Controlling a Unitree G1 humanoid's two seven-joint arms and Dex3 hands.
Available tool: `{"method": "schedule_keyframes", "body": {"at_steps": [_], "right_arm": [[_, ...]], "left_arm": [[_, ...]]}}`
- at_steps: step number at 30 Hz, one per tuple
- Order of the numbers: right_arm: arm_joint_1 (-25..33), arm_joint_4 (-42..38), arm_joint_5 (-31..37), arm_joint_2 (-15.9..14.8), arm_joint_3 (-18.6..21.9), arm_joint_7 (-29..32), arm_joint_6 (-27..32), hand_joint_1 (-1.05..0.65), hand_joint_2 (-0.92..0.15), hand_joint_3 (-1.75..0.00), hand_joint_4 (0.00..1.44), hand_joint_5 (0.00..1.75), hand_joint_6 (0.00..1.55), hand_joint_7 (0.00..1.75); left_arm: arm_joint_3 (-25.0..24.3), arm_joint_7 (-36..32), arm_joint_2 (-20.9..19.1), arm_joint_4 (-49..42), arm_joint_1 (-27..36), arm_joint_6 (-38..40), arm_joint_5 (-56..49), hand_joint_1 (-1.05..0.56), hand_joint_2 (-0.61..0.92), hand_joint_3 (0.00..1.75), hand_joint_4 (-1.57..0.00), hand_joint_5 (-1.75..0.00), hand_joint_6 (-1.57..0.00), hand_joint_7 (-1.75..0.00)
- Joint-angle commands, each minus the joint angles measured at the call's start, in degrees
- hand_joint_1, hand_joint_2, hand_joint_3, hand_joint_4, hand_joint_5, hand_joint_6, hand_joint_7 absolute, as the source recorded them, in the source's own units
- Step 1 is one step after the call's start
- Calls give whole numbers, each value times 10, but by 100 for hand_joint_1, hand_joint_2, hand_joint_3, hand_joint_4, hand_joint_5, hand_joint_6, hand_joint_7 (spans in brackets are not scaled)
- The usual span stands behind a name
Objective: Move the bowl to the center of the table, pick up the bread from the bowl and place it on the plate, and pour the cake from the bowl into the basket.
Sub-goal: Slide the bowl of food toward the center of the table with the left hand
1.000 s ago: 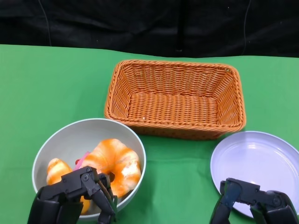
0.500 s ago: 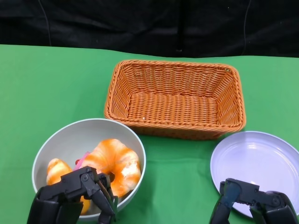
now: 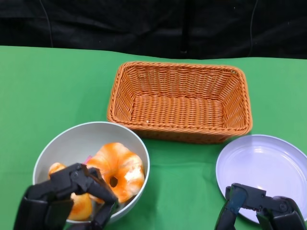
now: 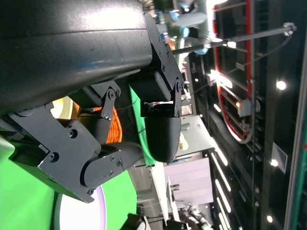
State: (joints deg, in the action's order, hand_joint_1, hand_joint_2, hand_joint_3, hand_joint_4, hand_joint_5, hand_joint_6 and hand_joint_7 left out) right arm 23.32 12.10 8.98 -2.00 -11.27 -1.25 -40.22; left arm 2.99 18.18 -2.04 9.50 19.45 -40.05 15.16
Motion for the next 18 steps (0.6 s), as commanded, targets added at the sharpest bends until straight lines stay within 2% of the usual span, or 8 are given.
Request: {"method": "schedule_keyframes", "body": {"at_steps": [1,2,3,5,6,8,11,18], "right_arm": [[3,3,-2,-1,3,3,-5,-5,-15,-175,91,172,87,143],[3,3,-1,-1,3,4,-5,-5,-15,-175,91,172,87,143],[3,3,0,-1,3,4,-5,-5,-15,-175,91,172,87,143],[2,3,0,-1,3,4,-5,-5,-15,-175,91,172,87,143],[3,3,-1,-2,3,4,-5,-5,-15,-175,91,172,87,143],[3,3,-3,-2,4,3,-5,-6,-15,-175,91,172,87,143],[5,7,-7,-2,1,1,0,-6,-16,-175,90,172,87,143],[7,9,-3,-2,2,3,-1,-5,-15,-175,90,173,87,144]], "left_arm": [[-23,7,-29,3,-8,-6,-15,-33,72,53,-67,-93,-73,-53],[-26,7,-34,4,-10,-6,-18,-36,79,41,-65,-89,-72,-43],[-28,7,-36,4,-10,-5,-20,-37,82,36,-64,-88,-72,-39],[-28,7,-36,4,-10,-5,-21,-38,84,31,-64,-87,-73,-35],[-49,0,-51,5,-16,-3,-44,-38,85,30,-64,-87,-73,-34],[-76,-9,-69,7,-24,1,-76,-47,91,25,-51,-71,-60,-21],[-102,-19,-83,12,-32,17,-93,-53,92,23,-43,-59,-53,-12],[-157,-41,-112,12,-43,53,-118,-60,92,24,-27,-46,-41,-2]]}}
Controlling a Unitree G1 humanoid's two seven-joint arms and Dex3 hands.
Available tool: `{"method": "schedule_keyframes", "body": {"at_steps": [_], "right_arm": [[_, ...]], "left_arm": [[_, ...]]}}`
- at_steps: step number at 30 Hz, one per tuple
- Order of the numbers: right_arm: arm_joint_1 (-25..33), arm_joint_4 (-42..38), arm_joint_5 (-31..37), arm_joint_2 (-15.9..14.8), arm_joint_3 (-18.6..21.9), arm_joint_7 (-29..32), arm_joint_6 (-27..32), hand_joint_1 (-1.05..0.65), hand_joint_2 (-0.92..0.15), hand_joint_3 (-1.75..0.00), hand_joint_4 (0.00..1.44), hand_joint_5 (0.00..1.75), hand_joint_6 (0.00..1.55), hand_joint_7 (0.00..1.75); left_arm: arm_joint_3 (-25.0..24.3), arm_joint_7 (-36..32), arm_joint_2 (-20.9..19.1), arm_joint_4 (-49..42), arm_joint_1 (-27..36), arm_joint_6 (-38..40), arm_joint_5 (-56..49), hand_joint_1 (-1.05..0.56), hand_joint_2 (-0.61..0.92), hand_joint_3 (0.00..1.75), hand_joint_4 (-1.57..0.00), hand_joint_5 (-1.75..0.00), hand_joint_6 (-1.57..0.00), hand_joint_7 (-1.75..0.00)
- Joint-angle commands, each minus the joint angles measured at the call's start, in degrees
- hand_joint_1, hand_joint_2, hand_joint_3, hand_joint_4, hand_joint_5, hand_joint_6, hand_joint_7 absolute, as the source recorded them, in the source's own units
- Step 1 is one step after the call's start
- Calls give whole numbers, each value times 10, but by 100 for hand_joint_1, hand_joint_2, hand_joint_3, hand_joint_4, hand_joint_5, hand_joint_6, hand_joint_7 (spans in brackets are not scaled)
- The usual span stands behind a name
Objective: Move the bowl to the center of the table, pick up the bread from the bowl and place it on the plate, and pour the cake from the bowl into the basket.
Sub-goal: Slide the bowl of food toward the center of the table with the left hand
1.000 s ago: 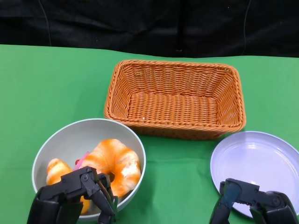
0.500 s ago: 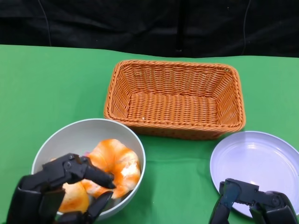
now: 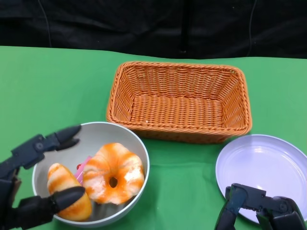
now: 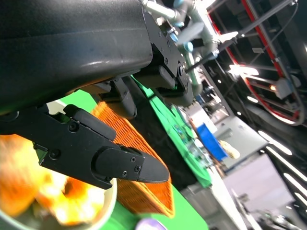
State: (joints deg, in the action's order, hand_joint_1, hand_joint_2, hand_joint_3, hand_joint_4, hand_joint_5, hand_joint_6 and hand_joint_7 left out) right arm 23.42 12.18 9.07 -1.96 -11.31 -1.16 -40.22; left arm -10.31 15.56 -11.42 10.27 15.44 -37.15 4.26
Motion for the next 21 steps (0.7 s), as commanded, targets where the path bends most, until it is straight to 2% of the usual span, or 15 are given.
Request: {"method": "schedule_keyframes", "body": {"at_steps": [1,5,8,11,15,21], "right_arm": [[7,9,-3,-2,2,2,-1,-5,-15,-175,90,173,87,144],[7,9,-3,-2,3,2,0,-5,-15,-175,91,173,87,144],[7,9,-3,-3,3,2,0,-6,-15,-175,91,173,87,144],[9,12,-3,-4,3,1,1,-5,-16,-175,91,172,87,144],[10,13,-3,-4,2,1,2,-6,-16,-175,90,173,86,144],[12,15,-5,-4,2,0,0,-7,-16,-175,90,172,86,144]], "left_arm": [[-31,-18,-22,6,-3,33,-13,-62,92,24,-24,-44,-39,-1],[-54,-27,-40,20,0,77,-41,-66,92,27,-15,-39,-31,0],[-60,-38,-42,28,2,101,-64,-67,92,29,-14,-38,-30,0],[-69,-61,-43,33,4,142,-106,-70,92,36,-5,-33,-21,0],[-67,-79,-42,36,2,196,-140,-71,92,41,-3,-33,-17,0],[-58,-67,-44,40,-6,314,-135,-68,92,44,0,-31,-13,0]]}}
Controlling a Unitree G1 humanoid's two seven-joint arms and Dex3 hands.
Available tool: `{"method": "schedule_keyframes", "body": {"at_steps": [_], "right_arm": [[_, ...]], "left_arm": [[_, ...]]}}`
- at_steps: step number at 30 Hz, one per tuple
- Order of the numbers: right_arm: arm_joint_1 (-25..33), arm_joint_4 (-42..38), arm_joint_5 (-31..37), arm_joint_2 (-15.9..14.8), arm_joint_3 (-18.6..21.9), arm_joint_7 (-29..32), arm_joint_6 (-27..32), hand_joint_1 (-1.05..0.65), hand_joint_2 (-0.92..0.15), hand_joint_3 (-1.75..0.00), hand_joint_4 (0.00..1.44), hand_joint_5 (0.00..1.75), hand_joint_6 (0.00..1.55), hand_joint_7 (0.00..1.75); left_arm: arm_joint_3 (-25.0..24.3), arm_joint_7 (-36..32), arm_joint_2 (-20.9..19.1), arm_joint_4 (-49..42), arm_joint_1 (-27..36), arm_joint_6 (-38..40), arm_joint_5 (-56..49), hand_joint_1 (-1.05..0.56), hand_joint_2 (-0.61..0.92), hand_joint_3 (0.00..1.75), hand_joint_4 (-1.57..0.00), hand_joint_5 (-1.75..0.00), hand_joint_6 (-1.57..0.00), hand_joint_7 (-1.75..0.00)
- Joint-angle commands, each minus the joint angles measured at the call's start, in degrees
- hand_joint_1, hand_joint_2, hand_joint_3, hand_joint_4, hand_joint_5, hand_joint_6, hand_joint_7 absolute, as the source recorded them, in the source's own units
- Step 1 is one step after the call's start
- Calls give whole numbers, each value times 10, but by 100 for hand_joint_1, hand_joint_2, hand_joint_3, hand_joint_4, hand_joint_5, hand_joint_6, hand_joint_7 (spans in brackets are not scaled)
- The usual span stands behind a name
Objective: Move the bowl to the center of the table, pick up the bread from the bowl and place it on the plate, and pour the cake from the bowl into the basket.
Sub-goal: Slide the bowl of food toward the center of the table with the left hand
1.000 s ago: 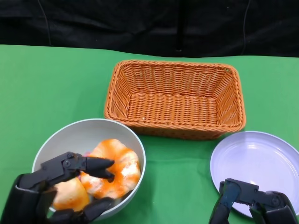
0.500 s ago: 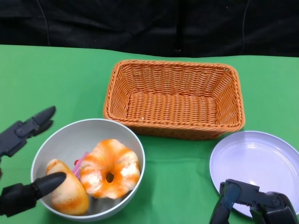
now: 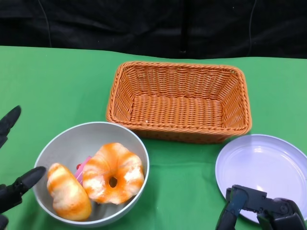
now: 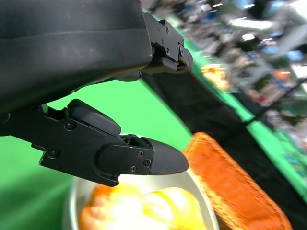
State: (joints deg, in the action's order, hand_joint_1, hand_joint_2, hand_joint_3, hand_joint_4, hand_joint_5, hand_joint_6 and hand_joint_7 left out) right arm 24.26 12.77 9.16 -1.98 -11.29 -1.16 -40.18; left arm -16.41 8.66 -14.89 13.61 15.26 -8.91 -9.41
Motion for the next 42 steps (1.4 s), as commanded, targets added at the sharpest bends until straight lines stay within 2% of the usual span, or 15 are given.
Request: {"method": "schedule_keyframes", "body": {"at_steps": [1,8,12,15,18,20,23,27,34,42], "right_arm": [[5,10,-8,-5,2,-1,2,-7,-16,-175,90,172,86,144],[4,12,-7,-5,1,-2,3,-8,-17,-175,89,173,85,145],[4,11,-7,-5,2,-2,1,-9,-17,-174,88,173,84,145],[9,18,-4,-5,0,-1,3,-7,-18,-173,89,173,84,146],[11,21,-5,-5,0,-1,4,-5,-19,-173,88,173,84,145],[12,21,-5,-5,-1,-2,5,-5,-19,-173,88,173,84,145],[13,25,-2,-4,0,-1,4,-4,-19,-174,88,173,84,145],[19,33,-1,-3,-4,-1,10,-4,-18,-174,88,173,85,146],[24,41,5,-3,-5,1,13,-3,-18,-175,88,172,85,146],[28,50,11,0,-9,3,14,-3,-19,-175,88,172,85,145]], "left_arm": [[7,9,-12,4,-8,58,4,-68,92,45,0,-31,-13,0],[22,46,-9,19,-41,265,65,-66,92,46,0,-19,-8,-1],[29,46,-12,31,-47,316,77,-64,92,48,0,-13,-6,0],[10,71,9,36,-73,438,167,-63,92,49,0,-3,-1,0],[-24,77,27,44,-92,529,253,-62,92,46,0,0,0,0],[-35,73,29,48,-99,562,286,-63,92,44,0,0,0,0],[-87,48,66,40,-130,647,373,-57,92,47,0,0,0,0],[-108,32,88,44,-139,693,429,-60,92,53,0,0,0,0],[-109,-8,114,53,-150,730,466,-62,92,52,0,0,0,0],[-69,-54,143,67,-151,740,457,-60,92,51,0,0,0,0]]}}
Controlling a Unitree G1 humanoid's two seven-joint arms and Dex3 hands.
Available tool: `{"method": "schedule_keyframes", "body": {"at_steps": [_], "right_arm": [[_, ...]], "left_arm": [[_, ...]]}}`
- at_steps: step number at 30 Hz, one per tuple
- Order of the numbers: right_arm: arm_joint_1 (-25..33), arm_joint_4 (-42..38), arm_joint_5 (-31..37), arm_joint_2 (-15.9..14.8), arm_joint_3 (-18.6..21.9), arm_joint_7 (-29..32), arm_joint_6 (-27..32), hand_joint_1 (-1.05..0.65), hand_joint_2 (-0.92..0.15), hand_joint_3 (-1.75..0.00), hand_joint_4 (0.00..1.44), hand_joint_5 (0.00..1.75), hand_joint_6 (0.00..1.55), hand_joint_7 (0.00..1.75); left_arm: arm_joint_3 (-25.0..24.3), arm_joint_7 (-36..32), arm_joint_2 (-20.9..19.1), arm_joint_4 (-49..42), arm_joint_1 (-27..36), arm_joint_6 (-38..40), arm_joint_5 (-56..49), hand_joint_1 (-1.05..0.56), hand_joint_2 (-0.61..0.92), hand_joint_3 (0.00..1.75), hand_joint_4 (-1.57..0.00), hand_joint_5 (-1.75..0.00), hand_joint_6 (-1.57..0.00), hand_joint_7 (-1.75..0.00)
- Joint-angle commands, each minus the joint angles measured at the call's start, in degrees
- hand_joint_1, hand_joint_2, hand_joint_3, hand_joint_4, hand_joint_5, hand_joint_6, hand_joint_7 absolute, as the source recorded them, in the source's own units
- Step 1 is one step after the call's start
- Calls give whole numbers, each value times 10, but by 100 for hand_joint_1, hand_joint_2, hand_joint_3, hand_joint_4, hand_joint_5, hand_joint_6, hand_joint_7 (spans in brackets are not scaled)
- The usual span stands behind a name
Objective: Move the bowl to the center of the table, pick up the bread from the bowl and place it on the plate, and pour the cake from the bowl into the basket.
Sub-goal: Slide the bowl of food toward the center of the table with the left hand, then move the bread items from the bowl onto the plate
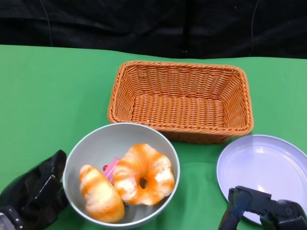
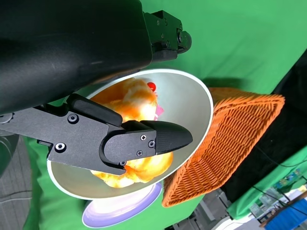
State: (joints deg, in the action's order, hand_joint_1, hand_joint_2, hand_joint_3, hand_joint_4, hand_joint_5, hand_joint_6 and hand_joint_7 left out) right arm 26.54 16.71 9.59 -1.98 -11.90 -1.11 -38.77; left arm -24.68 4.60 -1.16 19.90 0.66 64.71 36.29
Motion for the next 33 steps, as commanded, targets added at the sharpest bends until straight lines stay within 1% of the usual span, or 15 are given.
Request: {"method": "schedule_keyframes", "body": {"at_steps": [1,10,11,12,13,15,16,17,18,19,20,25,27,31,33], "right_arm": [[6,11,7,0,-4,4,-1,-3,-19,-175,88,172,85,145],[5,13,7,1,-6,4,1,-2,-19,-175,87,172,84,145],[-9,43,39,-16,-6,-23,45,-2,-19,-175,87,172,84,145],[-20,67,64,-30,-6,-44,81,-14,-33,-132,53,148,48,118],[-27,85,80,-40,-7,-58,109,-22,-52,-87,33,132,28,94],[-40,115,119,-50,-11,-74,160,-32,-72,-43,14,118,16,75],[-43,123,129,-53,-13,-76,176,-35,-82,-23,8,114,13,68],[-44,130,135,-55,-16,-77,188,-37,-86,-16,6,112,12,66],[-44,133,137,-56,-18,-77,195,-37,-88,-12,5,112,12,65],[-64,137,161,-52,-23,-83,223,-38,-89,-10,5,111,12,64],[-81,140,182,-50,-29,-88,248,-43,-90,-6,2,96,6,60],[-135,137,248,-47,-48,-102,318,-50,-92,-2,0,69,1,54],[-141,137,255,-49,-53,-102,330,-51,-92,-2,0,63,1,53],[-185,104,299,-64,-64,-99,338,-50,-89,-1,0,51,1,49],[-206,81,324,-75,-68,-98,340,-53,-89,-1,0,42,1,43]], "left_arm": [[19,-16,8,3,-5,3,-1,-60,92,51,0,0,0,0],[26,-27,12,0,-8,3,5,-60,92,51,0,0,0,0],[43,-29,18,-4,-17,7,2,-60,92,51,0,0,0,0],[56,-30,23,-8,-23,9,-1,-58,92,49,0,0,0,0],[65,-31,26,-10,-27,11,-3,-57,92,47,0,0,0,0],[75,-35,31,-11,-32,15,-3,-56,92,46,0,0,0,0],[77,-36,32,-11,-32,15,-3,-55,92,46,0,0,0,0],[78,-37,32,-11,-33,16,-3,-55,92,46,0,0,0,0],[78,-37,32,-11,-33,16,-3,-55,92,45,0,0,0,0],[83,-35,32,-11,-33,18,-4,-55,92,45,0,0,0,0],[88,-33,31,-12,-33,19,-5,-55,92,45,0,0,0,0],[97,-37,40,-4,-30,24,-3,-55,92,45,0,0,0,0],[97,-38,42,-3,-29,25,-3,-55,92,45,0,0,0,0],[114,-43,46,6,-24,27,-9,-54,92,45,0,0,0,0],[127,-41,40,9,-23,26,-16,-55,92,46,0,0,0,0]]}}
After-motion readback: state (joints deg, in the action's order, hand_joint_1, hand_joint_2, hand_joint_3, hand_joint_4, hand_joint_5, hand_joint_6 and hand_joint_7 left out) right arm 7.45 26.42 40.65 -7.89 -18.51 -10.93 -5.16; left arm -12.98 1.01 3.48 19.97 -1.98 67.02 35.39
